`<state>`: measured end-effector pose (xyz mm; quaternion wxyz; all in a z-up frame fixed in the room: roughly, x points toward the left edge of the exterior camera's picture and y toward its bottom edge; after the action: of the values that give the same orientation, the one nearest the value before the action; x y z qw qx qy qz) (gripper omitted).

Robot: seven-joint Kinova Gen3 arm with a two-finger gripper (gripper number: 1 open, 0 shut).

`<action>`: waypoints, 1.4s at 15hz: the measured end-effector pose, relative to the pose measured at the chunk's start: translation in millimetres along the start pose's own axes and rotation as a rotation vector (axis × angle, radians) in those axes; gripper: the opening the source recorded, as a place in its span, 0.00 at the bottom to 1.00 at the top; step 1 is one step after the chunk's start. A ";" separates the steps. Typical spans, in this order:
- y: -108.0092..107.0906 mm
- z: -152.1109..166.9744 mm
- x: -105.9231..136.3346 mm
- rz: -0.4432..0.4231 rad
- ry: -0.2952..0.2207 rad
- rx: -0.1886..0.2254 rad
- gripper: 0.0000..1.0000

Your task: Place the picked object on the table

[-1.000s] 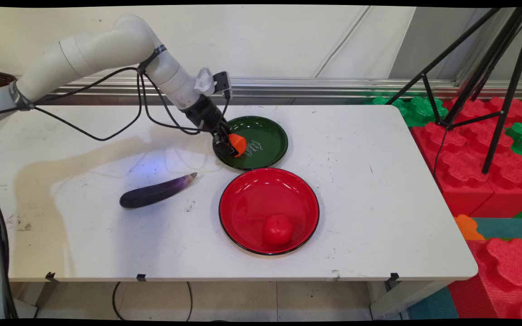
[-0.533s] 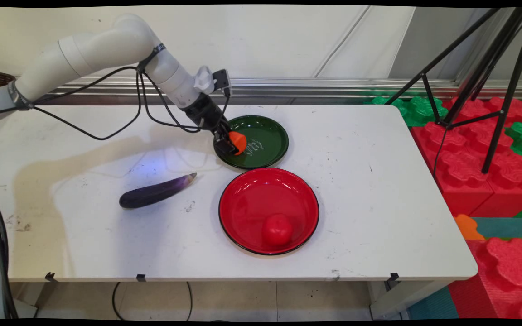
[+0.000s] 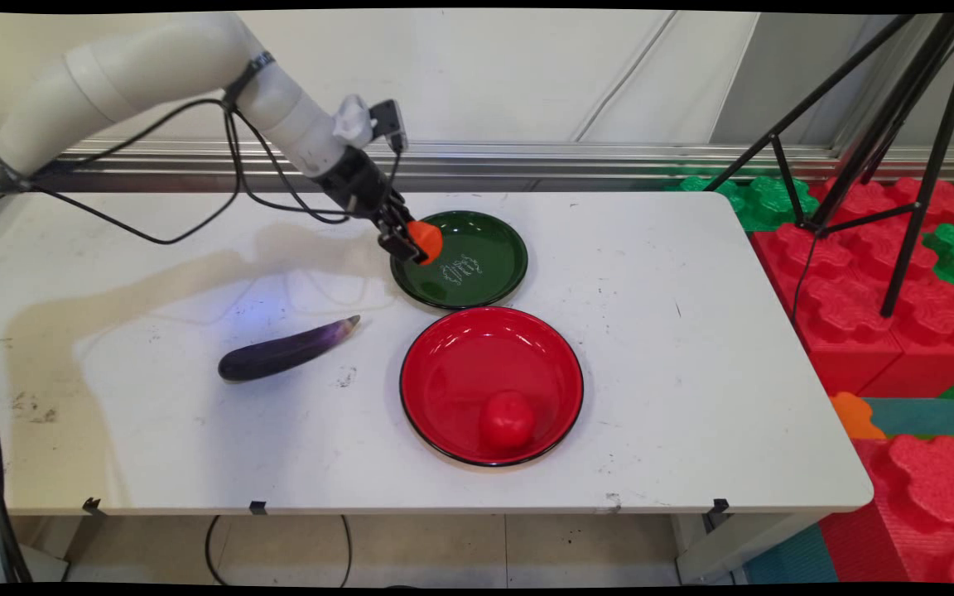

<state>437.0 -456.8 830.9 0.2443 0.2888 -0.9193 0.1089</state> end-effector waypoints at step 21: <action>6.4 -99.3 -85.9 0.125 -0.168 -0.032 0.00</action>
<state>533.0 -376.7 871.7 0.1638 0.2350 -0.9543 0.0849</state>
